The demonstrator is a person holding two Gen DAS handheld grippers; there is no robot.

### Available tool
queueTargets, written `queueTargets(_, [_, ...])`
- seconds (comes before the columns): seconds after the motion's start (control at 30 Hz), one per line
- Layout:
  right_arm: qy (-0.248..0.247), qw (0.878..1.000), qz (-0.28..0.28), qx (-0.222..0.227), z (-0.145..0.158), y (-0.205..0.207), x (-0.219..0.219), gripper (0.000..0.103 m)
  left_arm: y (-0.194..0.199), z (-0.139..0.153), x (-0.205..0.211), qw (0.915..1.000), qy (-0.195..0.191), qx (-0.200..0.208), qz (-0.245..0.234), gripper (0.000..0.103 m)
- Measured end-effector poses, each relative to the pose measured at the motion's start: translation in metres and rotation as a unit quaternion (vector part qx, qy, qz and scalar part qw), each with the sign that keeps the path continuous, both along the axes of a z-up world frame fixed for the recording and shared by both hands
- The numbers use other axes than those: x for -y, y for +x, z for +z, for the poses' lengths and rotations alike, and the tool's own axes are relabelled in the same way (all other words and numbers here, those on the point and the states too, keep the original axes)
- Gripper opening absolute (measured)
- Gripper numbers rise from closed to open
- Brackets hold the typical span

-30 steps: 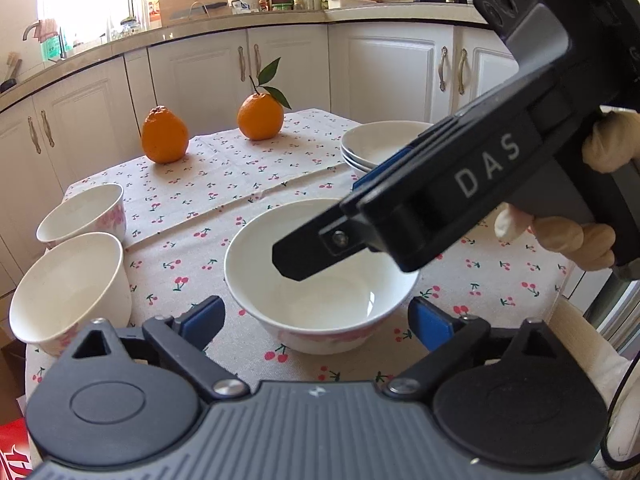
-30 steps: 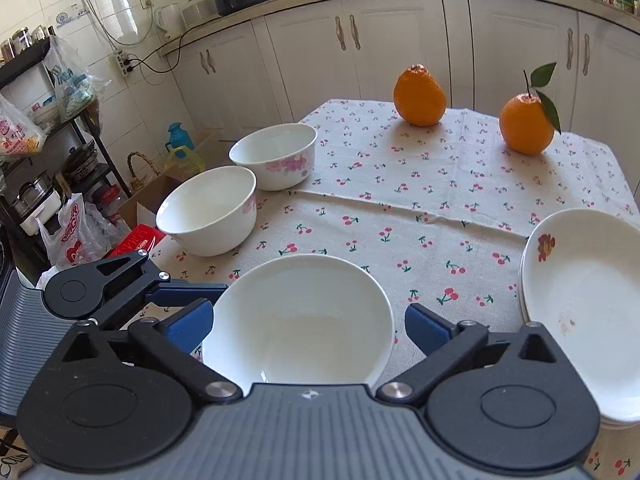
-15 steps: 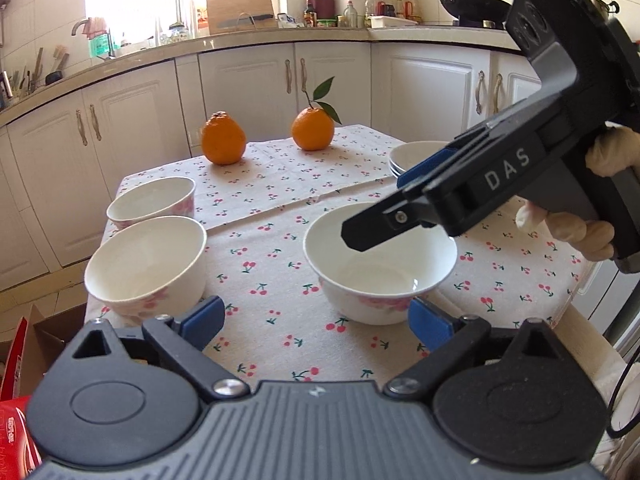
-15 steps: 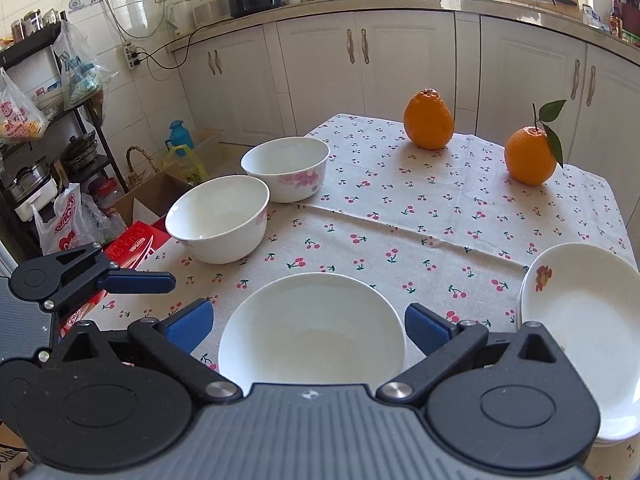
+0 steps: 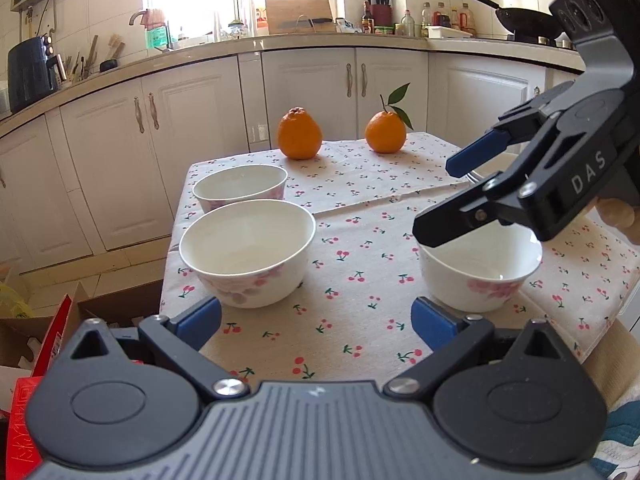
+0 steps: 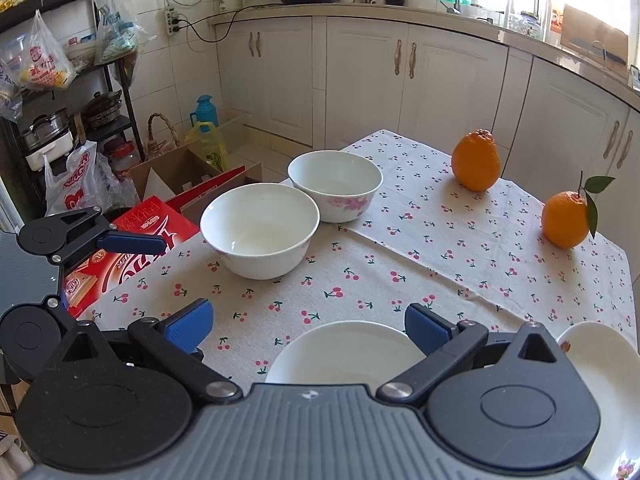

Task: Organize plates and bowls
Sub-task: 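Lower the bowl onto the table and open the right gripper, then move the right gripper to another white bowl and close on its rim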

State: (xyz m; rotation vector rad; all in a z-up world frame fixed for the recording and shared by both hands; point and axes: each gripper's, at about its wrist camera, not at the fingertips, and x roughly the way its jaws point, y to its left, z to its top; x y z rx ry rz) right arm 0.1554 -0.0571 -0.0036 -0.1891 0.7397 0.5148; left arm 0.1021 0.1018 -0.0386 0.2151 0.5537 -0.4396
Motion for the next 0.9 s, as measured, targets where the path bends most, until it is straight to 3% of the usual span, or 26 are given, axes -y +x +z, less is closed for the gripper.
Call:
queueTargets(0.47, [-0.015, 1.000, -0.002, -0.023, -0.007, 0.037, -0.024, 0.103, 0.028, -0.009, -0.020, 0.9997, 0.017, 0.013, 0.012, 0.100])
queueTargets(0.9, [-0.017, 0.999, 0.038, -0.023, -0.005, 0.079, -0.057, 0.103, 0.063, -0.019, -0.022, 0.9999, 0.012, 0.009, 0.003, 0.100])
